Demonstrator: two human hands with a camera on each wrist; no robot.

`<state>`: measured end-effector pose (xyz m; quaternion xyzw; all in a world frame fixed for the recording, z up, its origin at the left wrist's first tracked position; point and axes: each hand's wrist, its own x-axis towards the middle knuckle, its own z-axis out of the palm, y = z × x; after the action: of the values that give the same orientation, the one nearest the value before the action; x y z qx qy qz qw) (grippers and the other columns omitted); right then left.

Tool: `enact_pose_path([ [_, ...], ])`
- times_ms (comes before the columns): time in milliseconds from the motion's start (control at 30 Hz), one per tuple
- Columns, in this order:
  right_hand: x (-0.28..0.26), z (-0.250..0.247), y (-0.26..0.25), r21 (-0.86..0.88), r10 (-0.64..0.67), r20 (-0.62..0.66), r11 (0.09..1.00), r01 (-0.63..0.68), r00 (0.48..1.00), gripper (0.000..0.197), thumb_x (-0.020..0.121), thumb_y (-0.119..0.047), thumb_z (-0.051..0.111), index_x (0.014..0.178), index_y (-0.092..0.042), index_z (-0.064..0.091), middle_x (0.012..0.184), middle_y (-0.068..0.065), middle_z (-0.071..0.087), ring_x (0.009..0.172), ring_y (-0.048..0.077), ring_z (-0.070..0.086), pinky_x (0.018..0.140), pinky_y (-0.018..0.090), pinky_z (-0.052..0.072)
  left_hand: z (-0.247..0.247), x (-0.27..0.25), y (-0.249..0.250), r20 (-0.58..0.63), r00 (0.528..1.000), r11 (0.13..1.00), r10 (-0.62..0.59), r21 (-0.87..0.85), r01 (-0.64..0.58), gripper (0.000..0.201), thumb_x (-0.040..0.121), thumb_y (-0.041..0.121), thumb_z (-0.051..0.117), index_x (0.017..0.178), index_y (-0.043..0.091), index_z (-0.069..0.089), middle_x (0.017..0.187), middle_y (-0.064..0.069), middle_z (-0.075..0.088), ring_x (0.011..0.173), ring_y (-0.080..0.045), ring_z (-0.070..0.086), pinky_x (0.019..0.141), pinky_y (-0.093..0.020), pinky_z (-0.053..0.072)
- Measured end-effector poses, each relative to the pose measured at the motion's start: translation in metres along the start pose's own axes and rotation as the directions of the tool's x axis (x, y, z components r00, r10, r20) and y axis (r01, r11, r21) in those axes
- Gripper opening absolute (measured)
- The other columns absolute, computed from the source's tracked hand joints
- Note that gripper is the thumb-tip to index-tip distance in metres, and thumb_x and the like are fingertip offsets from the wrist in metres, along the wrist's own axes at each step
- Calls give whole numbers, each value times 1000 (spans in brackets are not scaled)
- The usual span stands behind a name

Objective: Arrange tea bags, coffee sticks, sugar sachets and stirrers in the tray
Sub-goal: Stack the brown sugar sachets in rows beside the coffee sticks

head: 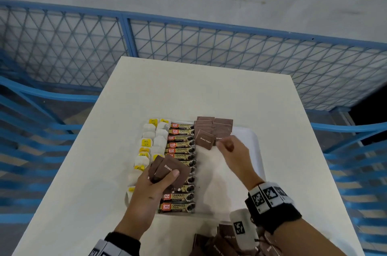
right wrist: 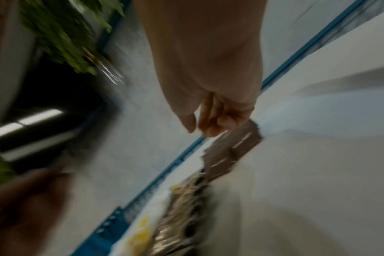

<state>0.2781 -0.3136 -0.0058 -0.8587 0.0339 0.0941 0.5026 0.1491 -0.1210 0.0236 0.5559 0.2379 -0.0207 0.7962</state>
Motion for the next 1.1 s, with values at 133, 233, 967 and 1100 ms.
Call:
enact_pose_path([
  [133, -48, 8, -33, 179, -107, 446, 983, 28, 889, 8, 90, -24, 58, 88, -17, 58, 76, -5, 60, 61, 2, 55, 53, 7, 41, 5, 1, 2, 1, 1000, 1000, 14, -7, -14, 58, 58, 16, 86, 111, 7, 63, 103, -16, 70, 97, -27, 67, 81, -34, 54],
  [233, -63, 17, -36, 246, -152, 541, 969, 17, 827, 18, 84, -22, 68, 91, -8, 59, 77, 0, 59, 63, 4, 52, 55, 11, 39, 7, 1, 1, 28, 999, 999, 30, 40, -31, 59, 57, 26, 85, 110, 7, 63, 102, -17, 71, 98, -30, 67, 79, -35, 55],
  [967, 2, -11, 20, 170, 158, 124, 969, -178, 980, 9, 83, -9, 67, 92, -12, 66, 79, 5, 65, 67, 12, 57, 54, 15, 44, -4, 0, -3, 61, 998, 999, -31, 8, 31, 36, 68, 10, 58, 103, 16, 63, 92, -4, 71, 84, -14, 67, 70, -23, 55],
  [1100, 31, -20, 44, -9, 198, 29, 980, -198, 980, 14, 80, -14, 70, 89, -5, 65, 78, 2, 61, 72, 16, 52, 64, 24, 40, -12, 1, -6, 38, 998, 998, -52, 22, 51, 45, 65, 15, 55, 110, 13, 62, 95, -7, 71, 89, -20, 66, 76, -29, 52],
])
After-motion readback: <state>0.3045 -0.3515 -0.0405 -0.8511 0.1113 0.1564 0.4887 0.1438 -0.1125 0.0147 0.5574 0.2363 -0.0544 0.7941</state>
